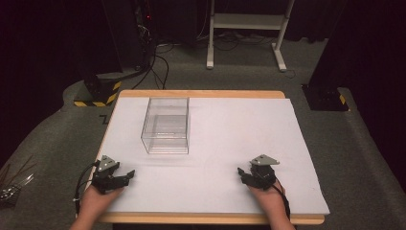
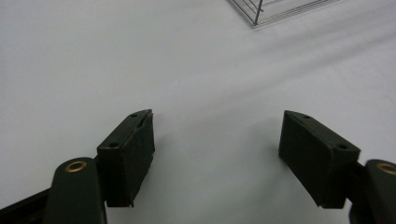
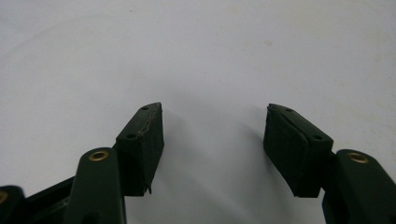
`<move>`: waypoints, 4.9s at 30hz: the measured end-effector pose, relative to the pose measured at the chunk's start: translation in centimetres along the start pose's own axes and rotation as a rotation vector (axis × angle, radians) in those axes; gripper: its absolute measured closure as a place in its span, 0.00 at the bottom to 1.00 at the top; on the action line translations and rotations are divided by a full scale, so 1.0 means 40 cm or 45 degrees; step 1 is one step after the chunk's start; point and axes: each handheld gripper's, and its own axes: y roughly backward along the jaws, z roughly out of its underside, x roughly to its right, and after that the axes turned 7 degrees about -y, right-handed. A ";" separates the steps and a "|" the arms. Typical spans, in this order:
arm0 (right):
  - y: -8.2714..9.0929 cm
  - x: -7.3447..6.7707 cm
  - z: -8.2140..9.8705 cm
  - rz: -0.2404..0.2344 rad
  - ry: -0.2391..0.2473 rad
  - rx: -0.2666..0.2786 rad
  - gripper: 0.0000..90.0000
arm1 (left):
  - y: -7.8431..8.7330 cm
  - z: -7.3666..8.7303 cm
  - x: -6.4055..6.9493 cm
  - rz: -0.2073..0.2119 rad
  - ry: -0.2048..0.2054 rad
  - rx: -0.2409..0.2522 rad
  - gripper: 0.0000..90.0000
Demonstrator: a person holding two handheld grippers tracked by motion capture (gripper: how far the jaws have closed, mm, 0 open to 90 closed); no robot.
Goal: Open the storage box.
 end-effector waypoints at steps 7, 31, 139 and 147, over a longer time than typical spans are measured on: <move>0.000 0.000 0.000 -0.001 0.000 0.001 0.42 | 0.000 0.000 0.000 -0.002 0.001 0.000 0.30; 0.000 0.001 0.000 -0.006 0.002 0.000 0.42 | 0.019 -0.011 0.003 -0.001 -0.002 0.033 0.36; 0.000 0.001 0.000 -0.017 -0.002 -0.002 0.40 | -0.092 -0.276 0.091 0.284 -0.067 0.289 0.44; 0.000 0.001 0.000 -0.017 -0.001 -0.003 0.40 | -0.104 -0.268 0.082 0.314 -0.082 0.345 0.52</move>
